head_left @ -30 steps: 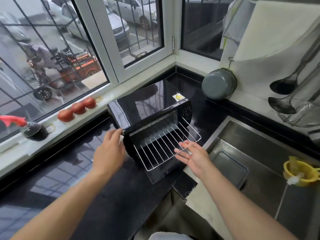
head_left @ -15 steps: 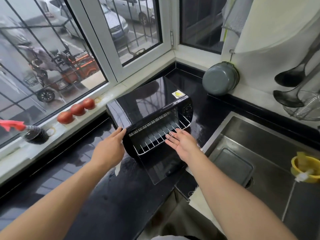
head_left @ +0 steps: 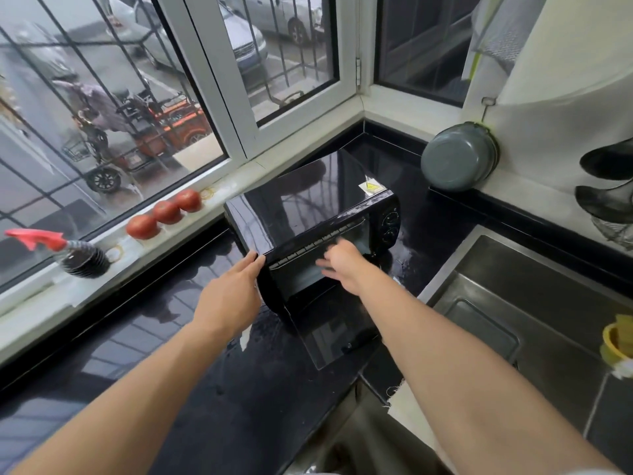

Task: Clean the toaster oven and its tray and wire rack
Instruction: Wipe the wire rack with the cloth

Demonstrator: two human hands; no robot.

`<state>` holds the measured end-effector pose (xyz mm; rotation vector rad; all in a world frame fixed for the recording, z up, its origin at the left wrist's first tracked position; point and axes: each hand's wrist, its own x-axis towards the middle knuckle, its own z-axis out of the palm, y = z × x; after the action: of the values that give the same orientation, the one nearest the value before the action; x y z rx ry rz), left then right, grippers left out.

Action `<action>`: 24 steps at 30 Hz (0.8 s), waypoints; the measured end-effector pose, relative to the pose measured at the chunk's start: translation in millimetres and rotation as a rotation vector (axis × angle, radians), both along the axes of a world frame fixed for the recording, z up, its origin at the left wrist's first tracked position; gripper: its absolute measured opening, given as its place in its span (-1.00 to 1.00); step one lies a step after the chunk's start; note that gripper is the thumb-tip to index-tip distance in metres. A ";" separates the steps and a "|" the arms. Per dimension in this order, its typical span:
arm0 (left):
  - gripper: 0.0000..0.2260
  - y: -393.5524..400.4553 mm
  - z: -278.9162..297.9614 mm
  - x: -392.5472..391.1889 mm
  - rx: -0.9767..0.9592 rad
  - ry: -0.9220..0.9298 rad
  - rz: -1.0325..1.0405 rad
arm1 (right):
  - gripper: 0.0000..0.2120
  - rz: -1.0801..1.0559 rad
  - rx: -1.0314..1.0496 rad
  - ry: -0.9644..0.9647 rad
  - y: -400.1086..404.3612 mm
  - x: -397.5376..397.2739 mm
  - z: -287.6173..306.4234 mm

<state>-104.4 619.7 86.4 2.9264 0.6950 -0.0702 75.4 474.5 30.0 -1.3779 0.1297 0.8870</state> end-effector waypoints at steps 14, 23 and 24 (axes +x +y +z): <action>-0.76 -192.8 2.2 35.7 -1.220 -0.289 0.080 | -0.48 -0.044 0.308 0.034 -207.0 -110.5 2.8; -0.50 -381.9 -63.0 96.4 -1.349 0.477 -0.480 | -0.61 -0.799 -0.023 0.127 -398.6 -113.7 -41.1; -0.56 -390.5 -71.4 106.5 -1.341 0.438 -0.419 | -0.62 -0.844 0.003 0.154 -414.2 -113.6 -46.1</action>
<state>2.1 229.2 15.0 1.6702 -0.0357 -0.8487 -38.1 60.3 -16.2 -1.0903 0.7651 0.2739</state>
